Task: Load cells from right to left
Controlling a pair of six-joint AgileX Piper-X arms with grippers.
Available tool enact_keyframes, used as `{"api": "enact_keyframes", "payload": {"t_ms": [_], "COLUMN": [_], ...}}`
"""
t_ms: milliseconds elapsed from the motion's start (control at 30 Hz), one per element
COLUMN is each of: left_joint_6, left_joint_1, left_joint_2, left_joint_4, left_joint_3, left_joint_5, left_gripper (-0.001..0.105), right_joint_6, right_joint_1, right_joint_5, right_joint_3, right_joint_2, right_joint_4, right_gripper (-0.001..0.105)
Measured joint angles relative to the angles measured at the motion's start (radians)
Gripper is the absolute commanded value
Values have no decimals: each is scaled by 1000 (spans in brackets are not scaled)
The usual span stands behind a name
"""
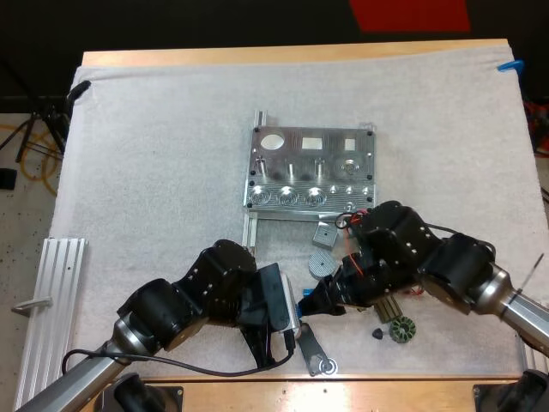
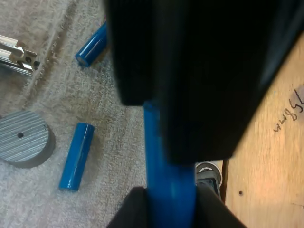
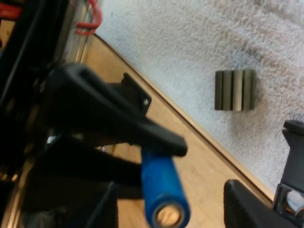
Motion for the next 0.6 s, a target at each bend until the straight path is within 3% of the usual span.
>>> {"api": "enact_keyframes", "payload": {"t_ms": [300, 600], "left_joint_6": [0, 0], "left_joint_1": [0, 0], "left_joint_2": [0, 0], "left_joint_4": [0, 0], "left_joint_3": [0, 0], "left_joint_5": [0, 0], "left_gripper": [6, 6], "right_joint_6": [14, 16], "right_joint_1": [0, 0], "right_joint_5": [-39, -34], "right_joint_3": [0, 0], "right_joint_2": [21, 21], "right_joint_4": [-21, -38], "right_gripper": [48, 15]}}
